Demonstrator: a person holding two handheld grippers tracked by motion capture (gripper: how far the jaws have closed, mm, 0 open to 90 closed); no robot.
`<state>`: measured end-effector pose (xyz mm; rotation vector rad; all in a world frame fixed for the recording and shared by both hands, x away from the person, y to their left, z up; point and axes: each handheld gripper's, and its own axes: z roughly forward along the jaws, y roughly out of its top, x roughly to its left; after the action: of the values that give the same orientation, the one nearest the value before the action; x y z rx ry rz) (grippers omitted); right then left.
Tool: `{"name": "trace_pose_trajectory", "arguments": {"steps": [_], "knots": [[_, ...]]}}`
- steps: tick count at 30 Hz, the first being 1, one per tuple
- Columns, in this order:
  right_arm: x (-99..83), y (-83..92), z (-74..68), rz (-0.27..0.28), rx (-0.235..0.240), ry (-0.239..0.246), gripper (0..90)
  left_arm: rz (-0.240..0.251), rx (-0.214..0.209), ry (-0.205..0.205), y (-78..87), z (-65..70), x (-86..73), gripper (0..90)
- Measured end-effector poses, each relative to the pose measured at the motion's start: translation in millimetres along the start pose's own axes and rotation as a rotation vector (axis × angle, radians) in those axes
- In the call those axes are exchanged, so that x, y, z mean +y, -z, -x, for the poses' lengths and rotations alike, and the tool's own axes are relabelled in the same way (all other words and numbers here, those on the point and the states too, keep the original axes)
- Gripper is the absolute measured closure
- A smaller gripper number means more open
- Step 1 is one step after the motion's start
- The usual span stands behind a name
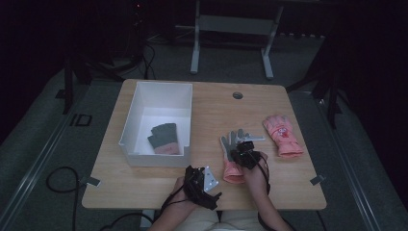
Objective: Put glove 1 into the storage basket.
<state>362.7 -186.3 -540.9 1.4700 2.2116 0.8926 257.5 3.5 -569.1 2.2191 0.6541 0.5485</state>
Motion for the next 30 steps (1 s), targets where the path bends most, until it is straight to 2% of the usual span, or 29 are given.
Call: {"name": "trace_pose_trajectory", "arguments": {"steps": [6, 9, 11, 13, 16, 19, 24, 26, 30], "knots": [[4.6, 19.5, -1.1, 0.048, 0.028, 0.025, 72.9, 0.002, 0.002, -0.001, -0.4, -0.5, -0.2, 1.2], [9.4, 39.4, 4.9, 0.099, 0.053, 0.047, 70.1, 0.002, 0.001, 0.003, -0.2, -1.0, -0.7, 1.2], [12.2, 52.7, 13.5, 0.124, 0.043, 0.063, 70.1, 0.004, 0.0, 0.003, 0.0, -1.5, -0.8, 1.2], [14.4, 63.2, 26.5, 0.144, 0.036, 0.062, 70.1, 0.005, 0.0, 0.006, -0.3, -1.7, -0.9, 1.2], [16.6, 71.2, 52.0, 0.143, -0.02, 0.056, 70.4, 0.001, -0.004, 0.009, -0.6, -1.6, -0.8, 1.2], [17.1, 77.0, 80.6, 0.145, -0.078, 0.026, 70.9, 0.004, -0.005, 0.01, -0.4, -1.8, -0.9, 1.2], [20.4, 78.3, 127.4, 0.117, -0.17, -0.041, 71.3, 0.0, -0.012, 0.019, -2.4, -2.4, -1.0, 1.2], [23.0, 74.0, 144.7, 0.074, -0.195, -0.073, 71.4, -0.002, -0.016, 0.019, -2.7, -2.0, -1.0, 1.2], [30.2, 64.8, 169.7, 0.026, -0.25, -0.102, 67.4, -0.001, -0.014, 0.017, -2.7, -2.2, -1.0, 1.3]]}}
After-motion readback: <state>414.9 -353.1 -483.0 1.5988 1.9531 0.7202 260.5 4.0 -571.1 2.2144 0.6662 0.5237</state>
